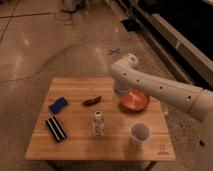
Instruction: Knock the bottle over
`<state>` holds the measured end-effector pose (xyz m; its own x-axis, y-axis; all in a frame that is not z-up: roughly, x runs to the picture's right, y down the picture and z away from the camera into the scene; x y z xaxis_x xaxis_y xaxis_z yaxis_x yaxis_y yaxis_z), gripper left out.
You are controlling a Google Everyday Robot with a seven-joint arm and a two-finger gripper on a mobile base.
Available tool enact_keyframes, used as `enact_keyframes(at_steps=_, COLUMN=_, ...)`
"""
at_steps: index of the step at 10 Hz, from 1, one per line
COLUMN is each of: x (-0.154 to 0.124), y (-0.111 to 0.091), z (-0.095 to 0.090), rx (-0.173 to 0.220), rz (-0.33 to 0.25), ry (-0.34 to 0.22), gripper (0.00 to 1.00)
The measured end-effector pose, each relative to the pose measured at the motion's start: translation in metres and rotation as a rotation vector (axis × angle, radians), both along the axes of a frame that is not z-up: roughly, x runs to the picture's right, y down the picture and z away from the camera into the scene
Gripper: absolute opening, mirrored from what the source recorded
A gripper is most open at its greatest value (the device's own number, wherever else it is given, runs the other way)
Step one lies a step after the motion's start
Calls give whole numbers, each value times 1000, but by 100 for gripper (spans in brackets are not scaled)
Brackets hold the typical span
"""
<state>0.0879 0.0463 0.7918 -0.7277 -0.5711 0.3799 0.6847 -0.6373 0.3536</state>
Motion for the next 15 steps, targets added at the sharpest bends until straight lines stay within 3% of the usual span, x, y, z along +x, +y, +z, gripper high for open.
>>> enact_keyframes(at_steps=8, x=0, y=1, z=0, rx=-1, rz=-2, ry=-1, gripper=80)
enact_keyframes(at_steps=12, x=-28, y=13, z=-8, rx=-8, rz=-26, ry=-61, gripper=80)
enact_keyframes(at_steps=15, x=-53, y=31, z=-26, rx=-35, rz=-49, ry=-114, gripper=80)
